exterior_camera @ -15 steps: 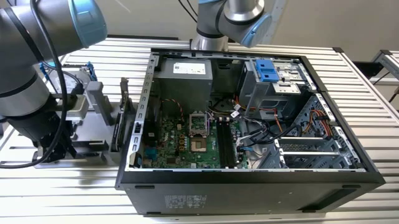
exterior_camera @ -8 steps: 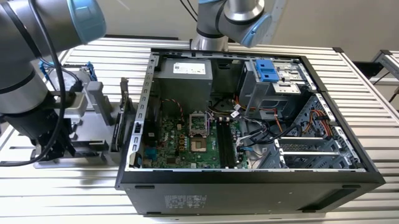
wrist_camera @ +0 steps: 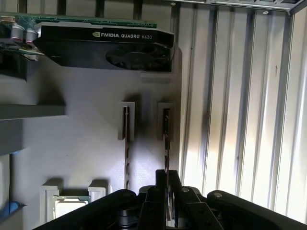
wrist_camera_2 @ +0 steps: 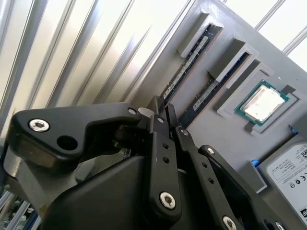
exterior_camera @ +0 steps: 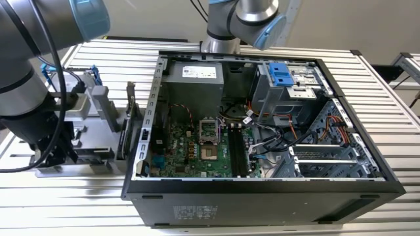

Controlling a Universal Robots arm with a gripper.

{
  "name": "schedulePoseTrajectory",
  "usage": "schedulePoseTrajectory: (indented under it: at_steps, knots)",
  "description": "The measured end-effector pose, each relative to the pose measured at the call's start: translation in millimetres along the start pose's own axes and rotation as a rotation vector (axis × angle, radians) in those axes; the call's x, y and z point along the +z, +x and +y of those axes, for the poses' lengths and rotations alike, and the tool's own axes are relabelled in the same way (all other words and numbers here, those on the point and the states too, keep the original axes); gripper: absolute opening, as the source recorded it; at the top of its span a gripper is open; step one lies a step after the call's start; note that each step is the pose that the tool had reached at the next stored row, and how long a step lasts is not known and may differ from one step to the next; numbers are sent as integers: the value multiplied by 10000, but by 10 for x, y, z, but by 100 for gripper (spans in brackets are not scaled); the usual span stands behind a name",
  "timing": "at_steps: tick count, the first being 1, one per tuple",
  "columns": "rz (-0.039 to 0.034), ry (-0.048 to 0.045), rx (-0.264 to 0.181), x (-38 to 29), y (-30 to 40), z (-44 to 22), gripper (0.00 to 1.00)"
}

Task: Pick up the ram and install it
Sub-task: 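Pick up the ram and move it above insertion slot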

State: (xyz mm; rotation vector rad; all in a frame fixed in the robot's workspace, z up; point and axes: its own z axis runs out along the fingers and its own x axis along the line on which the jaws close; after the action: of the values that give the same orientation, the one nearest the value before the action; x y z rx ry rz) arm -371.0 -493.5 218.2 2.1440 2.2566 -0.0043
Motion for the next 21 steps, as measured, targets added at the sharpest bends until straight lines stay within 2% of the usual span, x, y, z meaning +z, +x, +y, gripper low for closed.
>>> schedulePoseTrajectory:
  at_steps: [10,21]
  knots:
    - [1,-1,-1,-114,-3,2,0]
    - [1,0,11,-201,-5,4,0]
